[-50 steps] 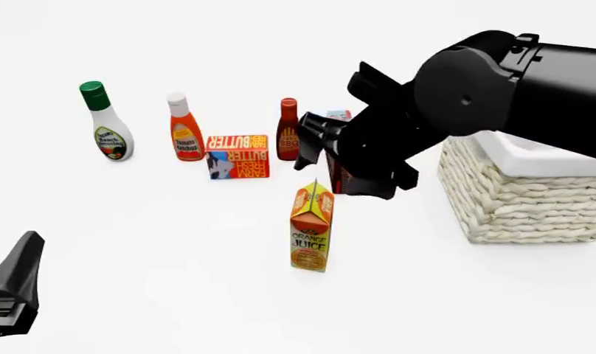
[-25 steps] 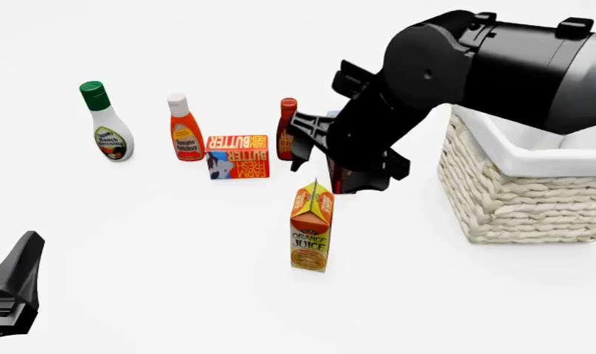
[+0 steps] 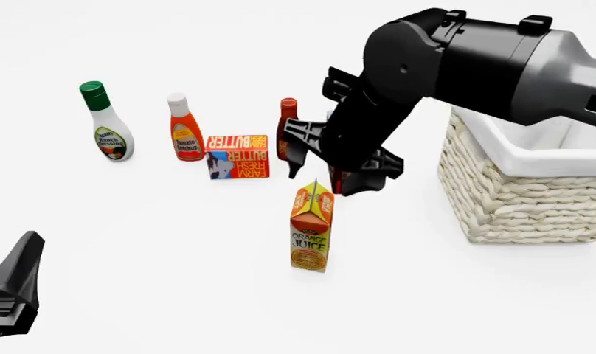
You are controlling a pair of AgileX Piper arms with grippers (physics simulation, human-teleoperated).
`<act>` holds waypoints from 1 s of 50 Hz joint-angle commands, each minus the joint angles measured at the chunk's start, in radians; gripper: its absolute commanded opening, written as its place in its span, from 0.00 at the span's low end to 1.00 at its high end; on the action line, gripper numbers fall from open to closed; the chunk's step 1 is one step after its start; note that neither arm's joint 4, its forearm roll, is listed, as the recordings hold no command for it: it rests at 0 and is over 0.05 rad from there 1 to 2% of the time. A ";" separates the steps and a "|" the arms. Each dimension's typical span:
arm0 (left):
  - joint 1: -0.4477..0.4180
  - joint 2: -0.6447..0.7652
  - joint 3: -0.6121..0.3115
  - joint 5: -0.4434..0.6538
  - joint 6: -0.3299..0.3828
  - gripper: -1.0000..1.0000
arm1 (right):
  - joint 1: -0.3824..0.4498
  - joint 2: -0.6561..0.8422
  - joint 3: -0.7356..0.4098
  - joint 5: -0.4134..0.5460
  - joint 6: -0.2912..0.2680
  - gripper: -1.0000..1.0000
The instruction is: Pick the orange juice and place it in the basket.
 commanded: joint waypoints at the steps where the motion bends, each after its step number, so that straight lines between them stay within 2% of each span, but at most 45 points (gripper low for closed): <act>1: 0.000 0.000 0.000 0.000 0.000 1.00 | 0.007 0.024 -0.030 0.032 -0.006 1.00; 12: 0.000 0.000 0.000 0.000 0.000 1.00 | -0.015 0.057 -0.090 0.101 -0.039 1.00; 22: 0.000 0.000 0.000 0.000 0.000 1.00 | -0.021 0.079 -0.134 0.148 -0.047 1.00; 28: 0.000 0.000 0.000 0.000 0.000 1.00 | -0.009 0.086 -0.136 0.161 -0.030 1.00; 35: 0.000 0.000 0.000 0.000 0.000 1.00 | -0.026 0.111 -0.173 0.198 -0.052 1.00; 50: 0.000 0.000 0.000 0.000 0.000 1.00 | -0.030 0.153 -0.191 0.210 -0.075 1.00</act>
